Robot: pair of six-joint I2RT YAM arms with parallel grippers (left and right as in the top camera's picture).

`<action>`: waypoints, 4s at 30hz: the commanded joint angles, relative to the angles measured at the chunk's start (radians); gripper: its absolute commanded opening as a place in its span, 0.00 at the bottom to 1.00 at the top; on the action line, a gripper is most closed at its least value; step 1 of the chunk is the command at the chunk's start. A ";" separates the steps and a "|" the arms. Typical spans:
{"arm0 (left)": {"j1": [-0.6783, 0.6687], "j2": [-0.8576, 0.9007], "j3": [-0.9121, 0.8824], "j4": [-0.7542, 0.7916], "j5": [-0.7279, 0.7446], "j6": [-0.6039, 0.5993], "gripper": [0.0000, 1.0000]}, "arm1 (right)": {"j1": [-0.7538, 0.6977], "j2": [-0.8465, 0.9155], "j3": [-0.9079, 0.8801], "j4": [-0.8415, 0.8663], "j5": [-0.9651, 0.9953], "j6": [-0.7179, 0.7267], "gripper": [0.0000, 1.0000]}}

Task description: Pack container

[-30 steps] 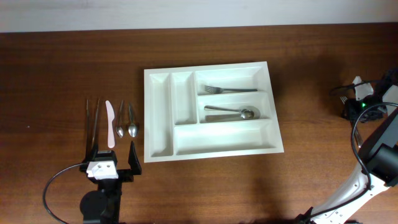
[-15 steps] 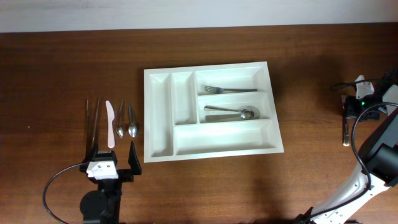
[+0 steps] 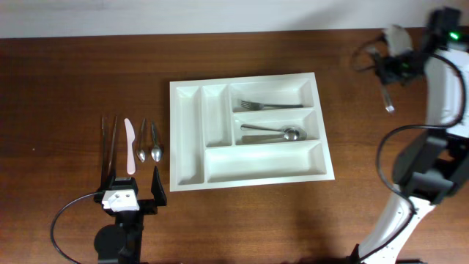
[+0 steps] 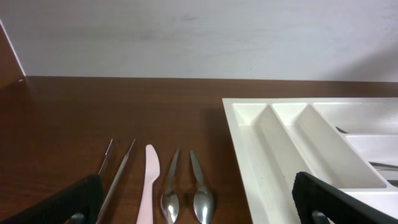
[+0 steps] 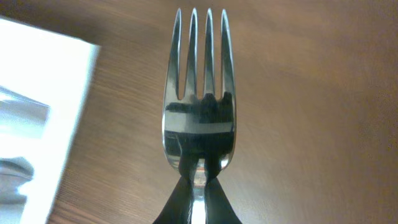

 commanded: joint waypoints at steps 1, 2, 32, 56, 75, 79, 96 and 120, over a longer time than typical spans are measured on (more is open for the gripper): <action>0.000 -0.004 -0.007 0.003 -0.007 -0.010 0.99 | 0.135 -0.027 0.064 -0.034 -0.061 -0.200 0.04; 0.000 -0.004 -0.008 0.003 -0.007 -0.010 0.99 | 0.177 -0.027 0.067 -0.037 -0.079 -0.255 0.04; 0.000 -0.004 -0.007 0.003 -0.007 -0.010 0.99 | 0.541 0.169 0.053 -0.047 0.018 -0.585 0.54; 0.000 -0.004 -0.008 0.003 -0.007 -0.010 0.99 | 0.122 -0.298 0.636 -0.568 0.123 0.394 0.99; 0.000 -0.004 -0.008 0.003 -0.011 -0.008 0.99 | 0.056 -0.340 0.631 -0.568 0.123 0.411 0.99; 0.000 -0.004 -0.008 0.005 -0.029 -0.006 0.99 | 0.056 -0.340 0.631 -0.568 0.123 0.411 0.99; 0.000 0.359 0.568 -0.350 -0.057 0.013 0.99 | 0.056 -0.340 0.631 -0.568 0.123 0.411 0.99; 0.000 1.491 1.272 -0.936 -0.018 0.055 0.99 | 0.056 -0.340 0.631 -0.568 0.123 0.411 0.99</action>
